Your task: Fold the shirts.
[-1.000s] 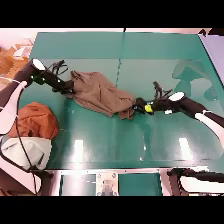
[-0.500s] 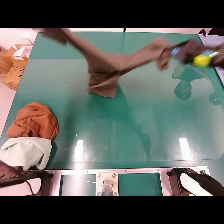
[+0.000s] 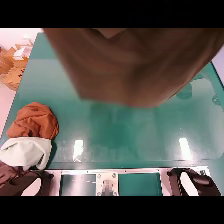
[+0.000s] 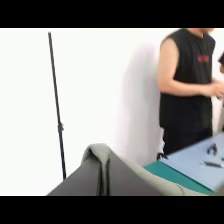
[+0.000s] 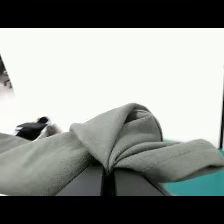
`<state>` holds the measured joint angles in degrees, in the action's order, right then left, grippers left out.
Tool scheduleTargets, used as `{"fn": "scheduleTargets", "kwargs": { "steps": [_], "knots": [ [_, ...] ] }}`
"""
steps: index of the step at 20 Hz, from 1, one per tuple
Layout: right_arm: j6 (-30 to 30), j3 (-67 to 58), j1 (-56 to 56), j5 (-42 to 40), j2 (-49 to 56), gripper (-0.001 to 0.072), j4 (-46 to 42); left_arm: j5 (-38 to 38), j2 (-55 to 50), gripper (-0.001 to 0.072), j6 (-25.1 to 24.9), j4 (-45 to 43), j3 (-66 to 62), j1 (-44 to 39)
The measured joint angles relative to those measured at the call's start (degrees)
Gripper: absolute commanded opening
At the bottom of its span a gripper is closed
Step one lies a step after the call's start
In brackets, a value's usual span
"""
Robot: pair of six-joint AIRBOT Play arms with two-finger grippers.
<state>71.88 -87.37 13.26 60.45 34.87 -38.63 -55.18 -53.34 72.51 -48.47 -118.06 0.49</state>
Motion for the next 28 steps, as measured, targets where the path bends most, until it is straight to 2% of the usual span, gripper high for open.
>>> {"fn": "scheduleTargets", "kwargs": {
  "steps": [3, 7, 11, 15, 19, 20, 21, 22, 25, 28],
  "knots": [
    [0.0, 0.7, 0.1, -0.5, -0.4, 0.0018, -2.4, -0.4, -0.6, 0.0023, 1.8, -1.2, 2.3, 0.0],
    [0.1, 5.1, 0.1, -1.0, 5.1, 0.0018, -3.4, -5.9, -6.7, 0.0023, 3.2, -2.3, 8.8, 0.0],
    [0.1, 10.2, -1.3, -5.0, 18.8, 0.0018, -3.9, -8.8, -17.8, 0.0023, 3.3, -2.5, 17.2, 0.0],
    [0.1, 11.5, -4.6, -11.5, 35.9, 0.0018, -3.0, -7.6, -32.2, 0.0024, 1.8, -1.5, 22.2, -0.1],
    [0.1, 11.7, -8.3, -14.2, 50.7, 0.0021, -2.3, -6.0, -45.1, 0.0023, -0.4, 1.3, 23.6, -1.1],
    [0.1, 11.7, -8.9, -14.5, 53.2, 0.0111, -2.1, -5.6, -47.5, 0.0024, -0.9, 2.1, 23.6, -1.5],
    [0.1, 11.8, -9.2, -14.6, 54.9, 0.0276, -2.1, -5.2, -49.7, 0.0024, -1.4, 2.4, 23.8, -1.9],
    [0.1, 11.6, -9.2, -14.5, 56.2, 0.0312, -2.1, -5.1, -51.2, 0.0024, -1.6, 2.3, 23.9, -2.2],
    [0.1, 10.0, -6.3, -9.5, 56.6, 0.0313, -2.1, -3.2, -53.5, 0.0024, -2.1, 3.2, 23.7, -2.6],
    [1.1, 10.1, -0.9, -0.7, 52.7, 0.0307, -2.5, -2.4, -54.3, 0.0024, -2.4, 3.8, 23.5, -2.8]
  ]
}}
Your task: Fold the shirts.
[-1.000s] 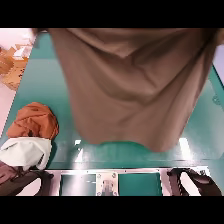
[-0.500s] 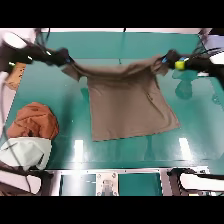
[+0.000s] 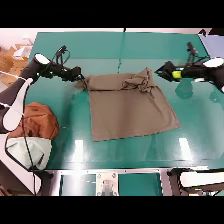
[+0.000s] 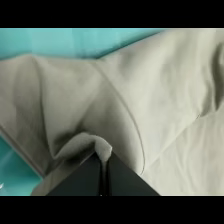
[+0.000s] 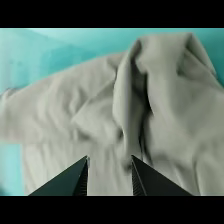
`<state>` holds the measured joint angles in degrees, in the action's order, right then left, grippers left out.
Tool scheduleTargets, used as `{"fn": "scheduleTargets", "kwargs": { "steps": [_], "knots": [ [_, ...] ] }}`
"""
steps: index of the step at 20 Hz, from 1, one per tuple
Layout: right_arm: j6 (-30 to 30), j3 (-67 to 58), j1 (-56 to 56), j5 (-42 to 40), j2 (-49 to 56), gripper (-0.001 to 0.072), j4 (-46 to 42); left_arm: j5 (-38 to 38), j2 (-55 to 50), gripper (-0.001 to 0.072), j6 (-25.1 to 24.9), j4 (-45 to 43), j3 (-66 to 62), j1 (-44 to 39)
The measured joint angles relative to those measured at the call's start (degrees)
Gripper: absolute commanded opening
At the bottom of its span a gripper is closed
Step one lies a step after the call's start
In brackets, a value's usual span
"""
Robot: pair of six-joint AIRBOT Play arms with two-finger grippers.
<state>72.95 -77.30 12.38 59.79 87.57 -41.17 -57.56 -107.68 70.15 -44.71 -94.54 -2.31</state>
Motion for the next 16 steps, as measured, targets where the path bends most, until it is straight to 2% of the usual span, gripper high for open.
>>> {"fn": "scheduleTargets", "kwargs": {
  "steps": [4, 8, 10, 12, 16],
  "knots": [
    [3.2, 12.7, 3.1, 8.9, -11.5, 0.0309, -1.9, -0.1, -0.5, 0.0024, -0.1, 0.1, -0.1, -0.1],
    [11.5, 37.2, -3.1, 8.7, -27.5, 0.0360, -3.0, -1.3, -0.6, 0.0024, -0.2, 0.1, -0.1, 0.0],
    [17.5, 47.9, -9.3, 3.5, -33.5, 0.0407, -2.7, -1.7, -0.6, 0.0024, -0.2, 0.1, -0.1, -0.1],
    [22.7, 55.8, -16.7, -3.1, -36.5, 0.0407, -0.7, -2.4, -0.6, 0.0024, -0.2, 0.2, -0.1, -0.1],
    [27.6, 62.0, -31.5, -19.3, -35.9, 0.0409, 6.7, -3.4, -0.6, 0.0024, -0.2, 0.2, -0.1, -0.1]
  ]
}}
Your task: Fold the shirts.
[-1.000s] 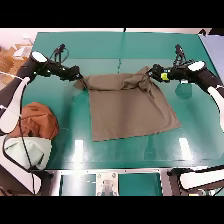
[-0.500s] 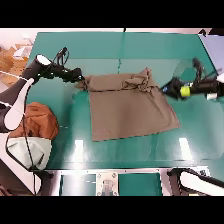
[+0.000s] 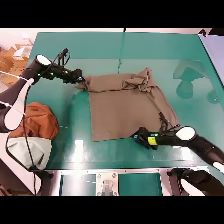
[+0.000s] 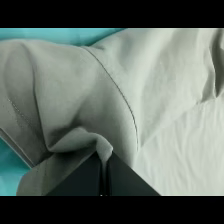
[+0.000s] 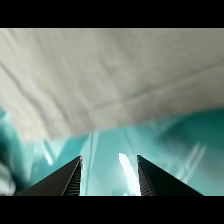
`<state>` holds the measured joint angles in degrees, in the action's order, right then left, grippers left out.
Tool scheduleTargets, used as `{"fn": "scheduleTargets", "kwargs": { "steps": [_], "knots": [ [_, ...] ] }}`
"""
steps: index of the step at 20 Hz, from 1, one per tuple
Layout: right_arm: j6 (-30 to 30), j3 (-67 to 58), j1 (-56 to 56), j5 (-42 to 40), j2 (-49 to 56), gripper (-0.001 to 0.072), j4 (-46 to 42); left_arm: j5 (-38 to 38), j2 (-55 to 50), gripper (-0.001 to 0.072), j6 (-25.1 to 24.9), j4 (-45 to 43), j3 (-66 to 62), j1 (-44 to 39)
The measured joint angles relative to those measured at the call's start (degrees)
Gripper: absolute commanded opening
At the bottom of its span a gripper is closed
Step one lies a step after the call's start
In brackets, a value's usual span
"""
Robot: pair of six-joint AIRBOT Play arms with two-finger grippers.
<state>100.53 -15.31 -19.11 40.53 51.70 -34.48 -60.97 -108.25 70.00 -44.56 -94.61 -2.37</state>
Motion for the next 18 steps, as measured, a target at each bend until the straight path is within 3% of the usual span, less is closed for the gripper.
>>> {"fn": "scheduleTargets", "kwargs": {
  "steps": [3, 4, 5, 6, 10, 14, 18],
  "knots": [
    [1.4, -0.8, -5.7, -9.9, 3.9, 0.0405, 3.5, -0.5, 0.0, 0.0024, 0.0, 0.0, 0.0, 0.0],
    [1.6, -1.5, -6.6, -12.4, 5.5, 0.0347, 4.0, -0.9, 0.0, 0.0024, 0.0, -0.1, -0.2, 0.0],
    [1.5, -2.3, -7.2, -14.9, 7.3, 0.0139, 4.2, -1.1, 0.0, 0.0024, 0.0, -0.1, -0.4, 0.0],
    [0.8, -3.2, -7.1, -16.9, 9.2, 0.0020, 4.3, -1.8, 0.0, 0.0024, 0.0, -0.2, -1.0, 0.1],
    [-5.2, -7.7, -0.8, -17.4, 12.8, 0.0018, 2.0, -6.6, 0.0, 0.0023, -0.2, -2.4, -6.1, 2.4],
    [-8.3, -16.6, 15.7, -7.2, 13.7, 0.0018, -7.7, -17.9, 0.5, 0.0022, 1.0, -4.8, -8.4, 6.4],
    [-11.9, -27.2, 29.2, 2.1, 14.7, 0.0018, -15.3, -25.8, 3.4, 0.0022, 1.3, -5.4, -0.7, 6.5]
  ]
}}
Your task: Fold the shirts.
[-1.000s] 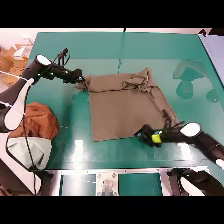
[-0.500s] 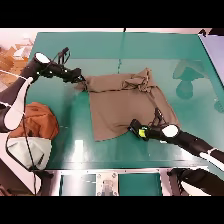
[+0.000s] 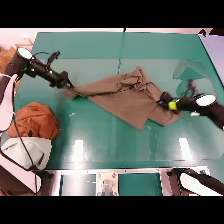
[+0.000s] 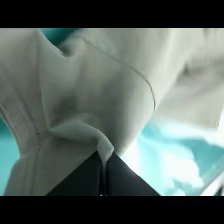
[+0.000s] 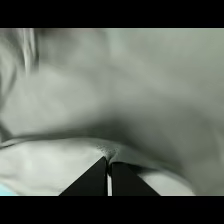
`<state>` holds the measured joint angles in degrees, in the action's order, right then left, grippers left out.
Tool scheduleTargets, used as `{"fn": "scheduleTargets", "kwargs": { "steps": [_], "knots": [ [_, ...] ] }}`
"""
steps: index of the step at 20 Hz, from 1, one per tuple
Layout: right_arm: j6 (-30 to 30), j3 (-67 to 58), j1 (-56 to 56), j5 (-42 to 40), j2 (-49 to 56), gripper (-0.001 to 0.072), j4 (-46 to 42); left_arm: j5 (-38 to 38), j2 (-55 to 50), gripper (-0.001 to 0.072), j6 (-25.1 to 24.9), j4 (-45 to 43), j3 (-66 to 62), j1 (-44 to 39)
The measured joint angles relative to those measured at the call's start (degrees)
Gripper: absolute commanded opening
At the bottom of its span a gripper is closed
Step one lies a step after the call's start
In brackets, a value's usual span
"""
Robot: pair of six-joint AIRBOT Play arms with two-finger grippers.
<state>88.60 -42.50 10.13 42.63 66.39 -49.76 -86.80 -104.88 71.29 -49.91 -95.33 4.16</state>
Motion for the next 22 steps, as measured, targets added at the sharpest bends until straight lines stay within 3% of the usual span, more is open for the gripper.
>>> {"fn": "scheduleTargets", "kwargs": {
  "steps": [8, 9, 10, 11, 16, 22],
  "knots": [
    [-3.4, -10.0, 5.9, 8.6, 10.2, 0.0031, -8.3, 1.2, 7.9, 0.0023, -1.8, -0.6, 21.6, -4.3],
    [-3.5, -10.5, 5.9, 9.0, 10.9, 0.0141, -8.4, 2.8, 8.2, 0.0023, -1.9, -0.6, 22.0, -4.3],
    [-3.6, -11.0, 6.0, 9.4, 11.3, 0.0294, -8.7, 4.7, 8.4, 0.0023, -2.0, -0.6, 22.2, -4.3],
    [-3.7, -11.6, 6.2, 10.4, 11.7, 0.0371, -8.9, 6.6, 8.5, 0.0024, -2.0, -0.6, 22.2, -4.3],
    [-3.7, -13.4, 8.2, 18.9, 11.9, 0.0369, -9.4, 13.4, 8.9, 0.0024, -2.6, -0.7, 22.1, -4.2],
    [-4.0, -1.9, 8.8, 23.5, 10.0, 0.0370, -9.3, 16.6, 8.9, 0.0024, -3.9, -0.7, 22.1, -4.2]
  ]
}}
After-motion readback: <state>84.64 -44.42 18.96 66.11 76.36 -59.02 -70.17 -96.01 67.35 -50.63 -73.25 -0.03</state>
